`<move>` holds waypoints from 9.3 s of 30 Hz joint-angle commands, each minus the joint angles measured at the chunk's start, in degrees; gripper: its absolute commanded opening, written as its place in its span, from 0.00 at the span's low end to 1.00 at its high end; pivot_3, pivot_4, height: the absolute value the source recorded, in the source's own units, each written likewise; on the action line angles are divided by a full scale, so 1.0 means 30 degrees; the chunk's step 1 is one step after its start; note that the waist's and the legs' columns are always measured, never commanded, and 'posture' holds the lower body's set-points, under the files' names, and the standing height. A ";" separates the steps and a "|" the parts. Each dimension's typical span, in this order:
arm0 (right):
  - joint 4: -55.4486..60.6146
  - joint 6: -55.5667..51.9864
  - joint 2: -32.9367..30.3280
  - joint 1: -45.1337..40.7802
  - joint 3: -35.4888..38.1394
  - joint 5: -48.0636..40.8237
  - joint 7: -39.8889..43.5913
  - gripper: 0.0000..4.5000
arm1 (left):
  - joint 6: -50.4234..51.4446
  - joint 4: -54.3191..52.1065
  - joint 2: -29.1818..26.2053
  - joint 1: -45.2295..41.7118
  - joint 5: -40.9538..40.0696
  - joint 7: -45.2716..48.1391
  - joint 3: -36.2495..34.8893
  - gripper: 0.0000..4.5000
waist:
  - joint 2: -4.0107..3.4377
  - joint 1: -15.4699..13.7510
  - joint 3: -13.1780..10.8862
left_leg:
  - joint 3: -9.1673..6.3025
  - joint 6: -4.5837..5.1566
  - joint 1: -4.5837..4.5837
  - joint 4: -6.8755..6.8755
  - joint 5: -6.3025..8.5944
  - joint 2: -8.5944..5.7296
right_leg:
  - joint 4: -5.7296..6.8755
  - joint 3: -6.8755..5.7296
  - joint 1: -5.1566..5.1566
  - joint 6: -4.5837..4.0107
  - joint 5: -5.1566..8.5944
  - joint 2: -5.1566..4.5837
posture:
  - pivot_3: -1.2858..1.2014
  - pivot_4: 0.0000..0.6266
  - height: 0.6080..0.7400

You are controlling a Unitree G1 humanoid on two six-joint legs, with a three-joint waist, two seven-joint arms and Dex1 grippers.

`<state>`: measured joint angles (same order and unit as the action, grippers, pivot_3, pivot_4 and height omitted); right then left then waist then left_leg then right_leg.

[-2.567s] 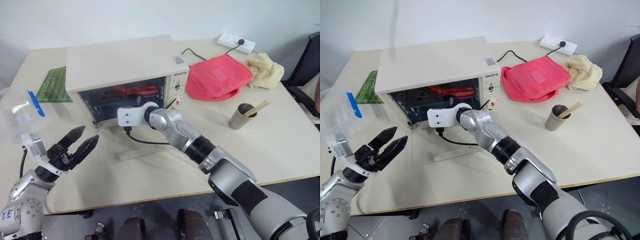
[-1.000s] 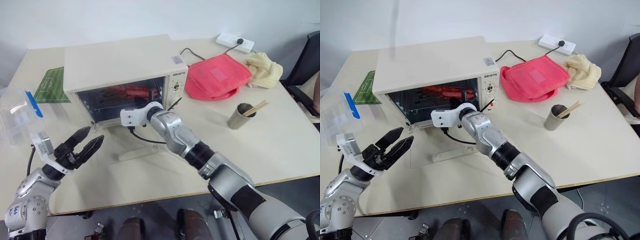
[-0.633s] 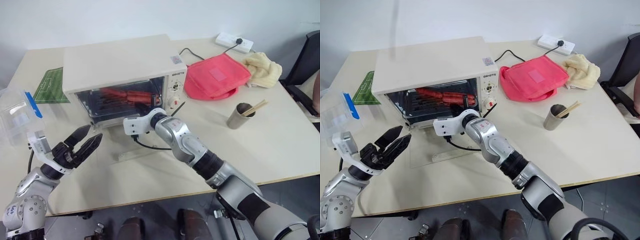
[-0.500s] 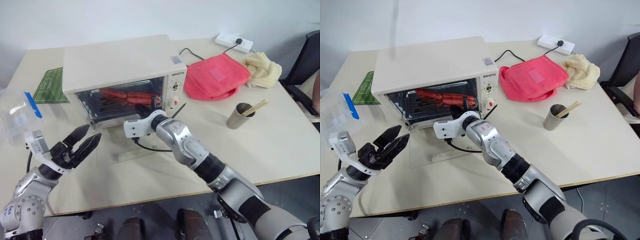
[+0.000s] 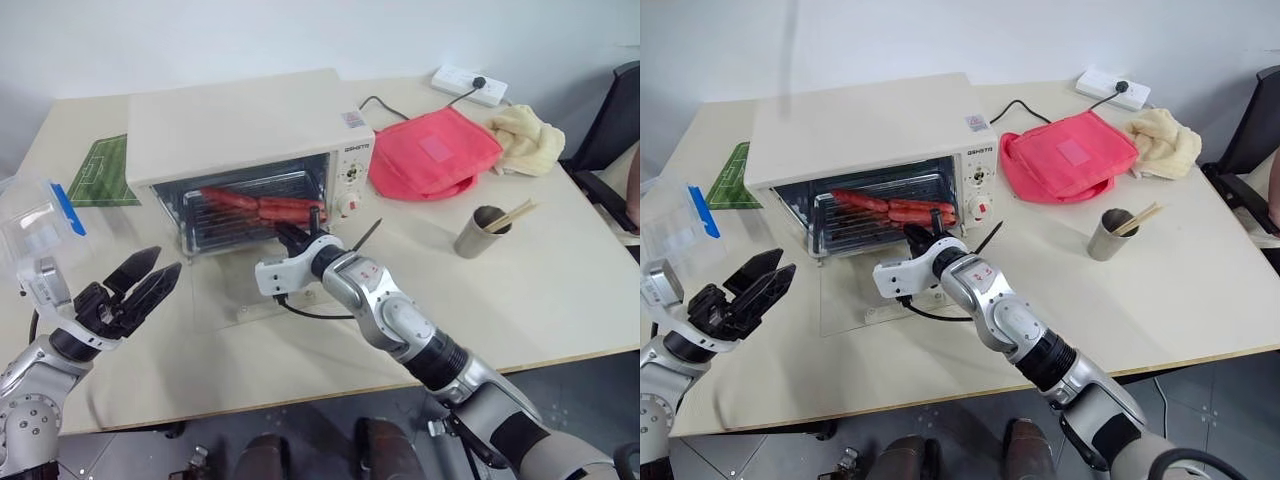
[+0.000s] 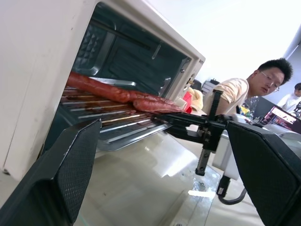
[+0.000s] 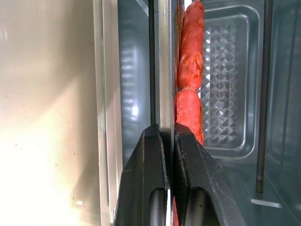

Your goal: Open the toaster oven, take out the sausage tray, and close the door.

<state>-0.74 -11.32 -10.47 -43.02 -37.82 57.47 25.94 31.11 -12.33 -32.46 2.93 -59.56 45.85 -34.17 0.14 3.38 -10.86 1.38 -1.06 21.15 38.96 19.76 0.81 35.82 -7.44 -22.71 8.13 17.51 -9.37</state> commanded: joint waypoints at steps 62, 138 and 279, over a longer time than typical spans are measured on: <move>0.6928 1.1908 -0.5680 0.5654 0.5094 -0.4405 -0.1203 0.00 | 0.9017 0.0241 -0.2267 0.1545 -1.7813 -1.3752 0.1035 1.00 | 0.0025 -0.0609 -0.0003 | -0.0141 0.0004 -0.0027 0.0030 -0.0001 -0.0012 | -0.0061 0.0050 0.0053 -0.0009 0.0002 0.0001 | 0.52 0.24 1.00; 0.9104 0.0688 -1.0122 0.5884 0.9546 -2.6200 1.3750 0.99 | 1.0009 0.0060 0.1070 0.4017 -1.7813 -1.5162 0.0390 0.00 | 0.0031 -0.1081 -0.0006 | 0.0041 0.0043 -0.0022 0.0035 0.0015 -0.0009 | -0.0165 0.0108 0.0076 -0.0020 0.0005 0.0015 | 0.52 0.24 1.00; 0.0484 -0.0376 -0.8915 -0.0584 1.0452 -2.6620 1.7743 0.01 | 0.8488 -0.1204 0.0907 0.6618 -1.7813 -1.5054 0.1143 0.00 | 0.0063 -0.2101 0.0016 | 0.0464 0.0048 -0.0154 0.0075 0.0262 0.0300 | -0.0431 0.0381 0.0021 -0.0237 -0.0084 0.0311 | 0.52 0.24 1.00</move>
<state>-1.72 -11.72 -36.02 -45.04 -8.29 -21.04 78.48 56.90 -13.25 -28.73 26.72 -111.48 -0.61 -31.52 0.33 -2.92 -10.81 2.74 -0.87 20.71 39.19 20.48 1.63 34.55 -6.28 -22.64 7.38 17.23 -8.47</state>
